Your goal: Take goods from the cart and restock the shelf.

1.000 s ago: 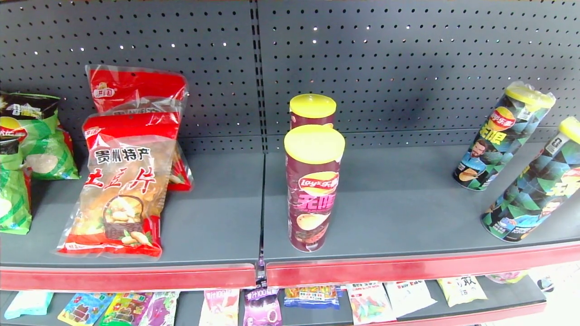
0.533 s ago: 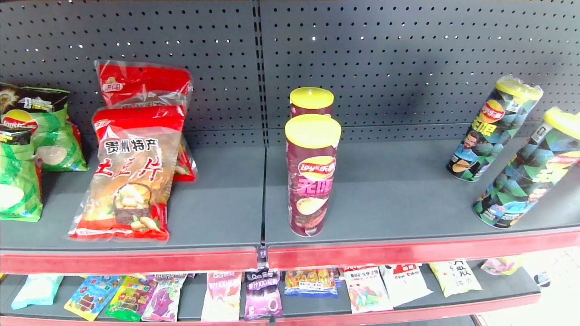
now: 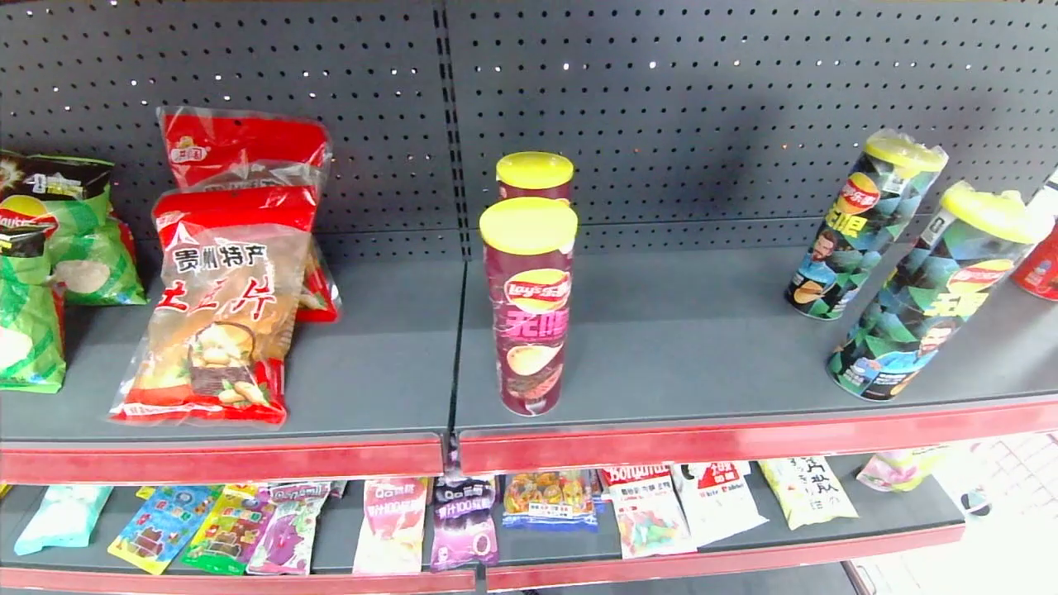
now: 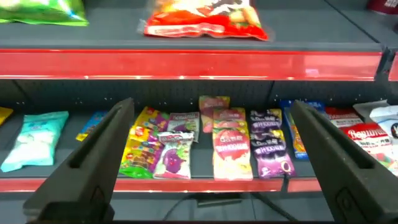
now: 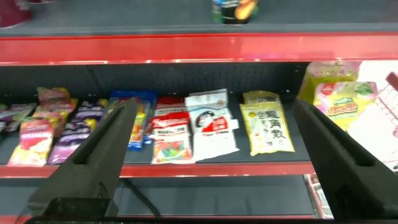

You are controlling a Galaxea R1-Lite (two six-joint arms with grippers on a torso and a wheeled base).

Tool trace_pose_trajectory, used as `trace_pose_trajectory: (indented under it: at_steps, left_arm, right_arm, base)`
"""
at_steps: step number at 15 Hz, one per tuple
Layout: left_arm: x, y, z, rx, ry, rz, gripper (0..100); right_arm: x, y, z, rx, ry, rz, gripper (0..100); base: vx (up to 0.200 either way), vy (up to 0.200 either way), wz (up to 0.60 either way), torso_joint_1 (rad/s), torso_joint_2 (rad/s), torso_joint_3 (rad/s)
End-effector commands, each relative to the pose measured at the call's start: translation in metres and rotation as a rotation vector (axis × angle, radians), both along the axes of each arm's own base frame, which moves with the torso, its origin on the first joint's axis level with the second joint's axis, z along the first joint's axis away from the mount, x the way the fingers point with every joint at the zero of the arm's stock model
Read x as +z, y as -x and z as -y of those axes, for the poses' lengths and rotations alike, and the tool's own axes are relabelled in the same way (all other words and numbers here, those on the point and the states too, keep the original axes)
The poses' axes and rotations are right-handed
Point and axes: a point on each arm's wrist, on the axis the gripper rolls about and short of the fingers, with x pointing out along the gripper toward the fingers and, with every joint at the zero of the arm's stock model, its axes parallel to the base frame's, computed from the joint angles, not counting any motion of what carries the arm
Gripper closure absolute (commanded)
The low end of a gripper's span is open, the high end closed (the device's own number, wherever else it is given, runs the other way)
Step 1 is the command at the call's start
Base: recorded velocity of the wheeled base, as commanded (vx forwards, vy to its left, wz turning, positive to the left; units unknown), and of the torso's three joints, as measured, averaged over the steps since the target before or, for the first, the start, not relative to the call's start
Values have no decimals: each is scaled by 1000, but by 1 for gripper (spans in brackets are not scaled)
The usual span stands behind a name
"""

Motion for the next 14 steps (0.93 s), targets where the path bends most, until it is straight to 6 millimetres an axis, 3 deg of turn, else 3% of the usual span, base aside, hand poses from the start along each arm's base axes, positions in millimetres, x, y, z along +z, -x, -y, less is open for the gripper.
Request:
trace_pose_trajectory:
  at_steps: [1,14]
  left_arm:
    - [0,0,0,-1,1,-3,0]
    - [0,0,0,1,2,-2,0]
  right_arm:
    - [0,0,0,0,0,1,0]
    - [0,0,0,-19,-2,1,0]
  base:
    - [0,-200,0,7,2,2]
    - [0,-200,0,2,2,5]
